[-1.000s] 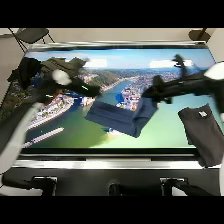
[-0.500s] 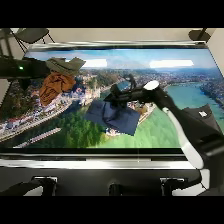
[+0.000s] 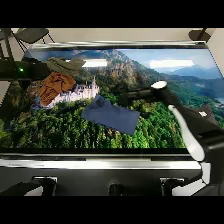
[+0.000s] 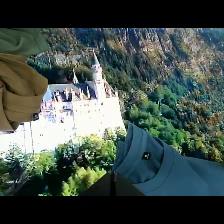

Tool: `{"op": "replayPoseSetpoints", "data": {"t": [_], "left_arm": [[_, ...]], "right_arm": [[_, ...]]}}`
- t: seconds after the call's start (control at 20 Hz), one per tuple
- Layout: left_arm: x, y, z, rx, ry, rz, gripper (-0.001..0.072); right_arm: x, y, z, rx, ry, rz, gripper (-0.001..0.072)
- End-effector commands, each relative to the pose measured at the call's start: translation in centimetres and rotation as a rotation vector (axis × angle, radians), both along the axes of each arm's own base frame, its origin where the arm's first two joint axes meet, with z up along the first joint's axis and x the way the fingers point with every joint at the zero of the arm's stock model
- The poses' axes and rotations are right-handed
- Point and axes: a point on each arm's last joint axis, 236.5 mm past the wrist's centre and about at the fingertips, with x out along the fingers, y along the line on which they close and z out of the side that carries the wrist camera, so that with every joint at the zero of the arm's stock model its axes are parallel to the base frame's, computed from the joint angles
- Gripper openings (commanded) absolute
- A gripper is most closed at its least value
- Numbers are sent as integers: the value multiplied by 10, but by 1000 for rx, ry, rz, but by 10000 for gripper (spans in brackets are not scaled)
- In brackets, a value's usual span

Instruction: Fold the shirts.

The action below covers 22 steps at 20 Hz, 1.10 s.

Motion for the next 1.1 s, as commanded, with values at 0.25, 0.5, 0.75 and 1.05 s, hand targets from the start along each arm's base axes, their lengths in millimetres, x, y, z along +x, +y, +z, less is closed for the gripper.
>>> {"op": "replayPoseSetpoints", "data": {"t": [0.25,0.5,0.75,1.05], "left_arm": [[-1,1,-9,12,17,-4,31],[-1,-1,-8,9,17,-6,32],[-1,0,-8,9,17,-6,32],[-1,0,-9,11,16,-7,32]], "right_arm": [[-106,-142,-107,-361,351,38,671],[-97,-105,-136,-335,279,-47,576],[-82,-69,-116,-214,214,-58,229],[-36,-133,-20,-192,12,-88,44]]}}
